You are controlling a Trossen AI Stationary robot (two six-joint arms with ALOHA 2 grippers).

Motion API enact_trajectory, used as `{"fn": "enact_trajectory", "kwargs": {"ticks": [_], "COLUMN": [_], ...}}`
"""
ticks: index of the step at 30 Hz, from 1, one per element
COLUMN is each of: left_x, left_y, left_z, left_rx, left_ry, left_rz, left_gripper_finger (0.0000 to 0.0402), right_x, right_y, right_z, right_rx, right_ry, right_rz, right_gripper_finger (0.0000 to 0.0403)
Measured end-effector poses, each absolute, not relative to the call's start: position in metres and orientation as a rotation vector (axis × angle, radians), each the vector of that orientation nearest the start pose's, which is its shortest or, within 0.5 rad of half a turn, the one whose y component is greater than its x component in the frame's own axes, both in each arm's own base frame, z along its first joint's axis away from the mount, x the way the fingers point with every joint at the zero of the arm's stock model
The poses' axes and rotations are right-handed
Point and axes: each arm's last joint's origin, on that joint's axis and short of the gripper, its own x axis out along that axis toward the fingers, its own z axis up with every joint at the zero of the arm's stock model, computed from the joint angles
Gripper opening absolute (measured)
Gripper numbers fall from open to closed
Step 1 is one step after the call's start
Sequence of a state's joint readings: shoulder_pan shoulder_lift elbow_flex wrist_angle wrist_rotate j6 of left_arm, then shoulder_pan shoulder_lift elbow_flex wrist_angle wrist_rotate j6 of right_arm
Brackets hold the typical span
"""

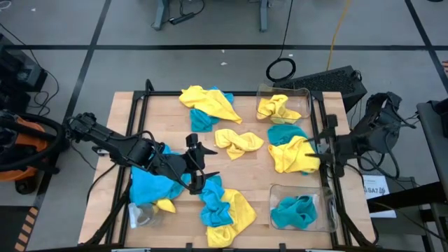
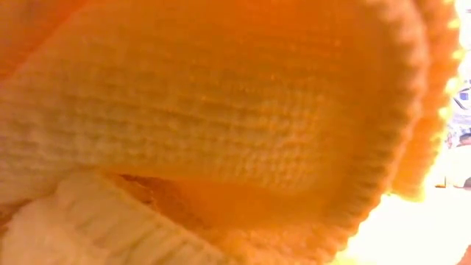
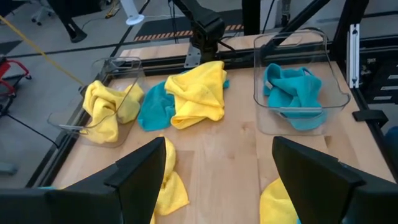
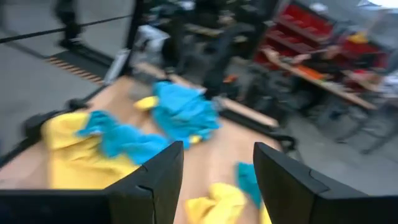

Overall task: Sort microfiber towel by color & place in baskets
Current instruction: Put the yellow microfiber cloth into the top transparent bin

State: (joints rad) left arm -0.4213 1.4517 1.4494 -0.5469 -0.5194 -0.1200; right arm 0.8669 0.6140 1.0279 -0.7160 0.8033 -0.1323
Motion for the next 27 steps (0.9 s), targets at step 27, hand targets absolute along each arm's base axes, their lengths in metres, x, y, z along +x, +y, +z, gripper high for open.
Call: {"fn": "enact_trajectory", "kwargs": {"ticks": [27], "left_x": [0.284], "left_y": [-0.082], "left_z": [0.36], "left_rx": [0.321], "left_ry": [0.686], "left_rz": [0.384], "left_gripper_finger": [0.0301], "right_x": [0.077], "right_y": [0.047], "right_z": [0.394], "right_rx": [-0.254], "right_ry": [0.114], "right_rz": [-0.411], "right_gripper_finger": [0.0187]}}
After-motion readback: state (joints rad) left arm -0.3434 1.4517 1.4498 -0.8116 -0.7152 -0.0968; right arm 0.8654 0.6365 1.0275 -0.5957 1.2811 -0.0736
